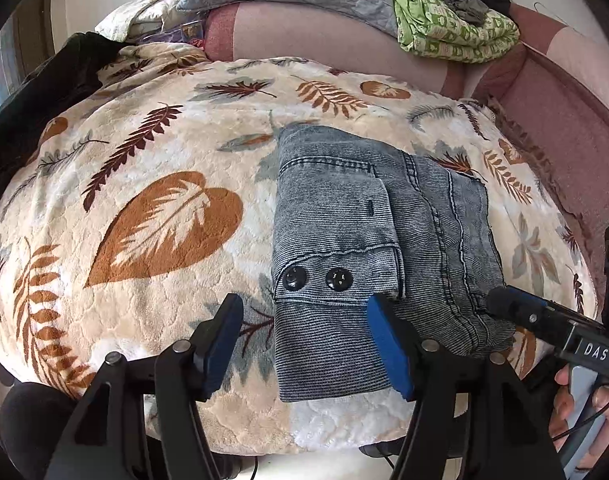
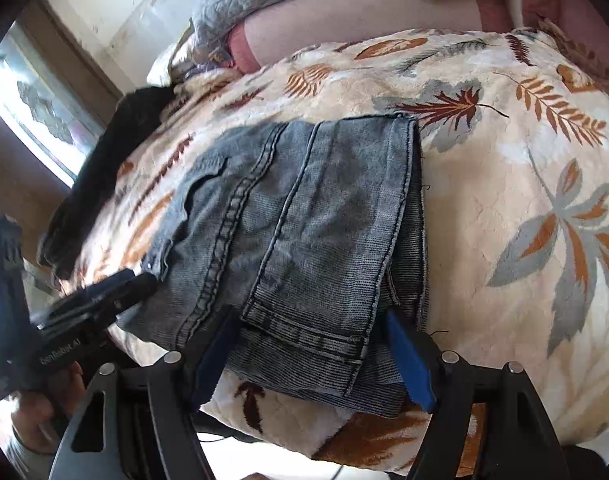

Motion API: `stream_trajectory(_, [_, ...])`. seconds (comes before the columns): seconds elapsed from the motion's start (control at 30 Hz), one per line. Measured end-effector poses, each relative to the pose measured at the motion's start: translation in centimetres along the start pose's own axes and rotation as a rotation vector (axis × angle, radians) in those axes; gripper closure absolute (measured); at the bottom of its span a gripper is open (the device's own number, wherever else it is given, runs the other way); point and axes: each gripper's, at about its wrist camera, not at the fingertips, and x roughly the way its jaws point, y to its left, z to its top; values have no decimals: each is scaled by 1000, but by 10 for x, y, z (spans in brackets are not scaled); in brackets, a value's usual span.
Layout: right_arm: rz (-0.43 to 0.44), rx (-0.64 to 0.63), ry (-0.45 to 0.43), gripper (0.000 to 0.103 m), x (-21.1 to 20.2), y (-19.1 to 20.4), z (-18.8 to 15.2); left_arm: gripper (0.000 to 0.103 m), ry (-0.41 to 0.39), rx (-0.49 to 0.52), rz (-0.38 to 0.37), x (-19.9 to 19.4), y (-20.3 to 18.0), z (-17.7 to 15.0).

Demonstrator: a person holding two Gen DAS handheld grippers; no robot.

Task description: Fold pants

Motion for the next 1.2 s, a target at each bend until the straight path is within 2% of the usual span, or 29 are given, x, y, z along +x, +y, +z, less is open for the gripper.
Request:
stream_trajectory(0.03, [9, 24, -42, 26, -5, -6, -1, 38, -3, 14, 13, -2, -2, 0])
stream_trajectory(0.1, [-33, 75, -111, 26, -13, -16, 0, 38, -17, 38, 41, -8, -5, 2])
stream_trajectory(0.17, [-4, 122, -165, 24, -20, -25, 2, 37, -35, 47, 70, -12, -7, 3])
stream_trajectory(0.23, [-28, 163, -198, 19, -26, -34, 3, 37, -47, 51, 81, -16, -8, 5])
stream_trajectory(0.4, [-7, 229, -182, 18, -27, -51, 1, 37, -53, 58, 97, -19, -9, 5])
stream_trajectory(0.6, [-9, 244, -169, 18, -29, -59, -3, 37, -48, 52, 86, -19, -7, 5])
stream_trajectory(0.73, [0, 265, -174, 18, -32, -61, -7, 37, -46, -36, 0, -20, 15, 9])
stream_trajectory(0.83, [35, 304, -155, 18, -32, -68, -7, 36, -7, -168, -87, -11, 46, 15])
stream_trajectory(0.9, [88, 345, -123, 18, -30, -75, -5, 36, 21, -264, -164, -2, 66, 20])
stream_trajectory(1.0, [151, 378, -25, 18, -20, -82, 7, 36, 60, -327, -250, 15, 80, 30])
stream_trajectory(1.1, [173, 378, 85, 18, -2, -87, 26, 36, 129, -330, -357, 36, 76, 40])
stream_trajectory(1.2, [227, 412, 177, 18, 18, -94, 37, 36, 171, -310, -403, 53, 66, 49])
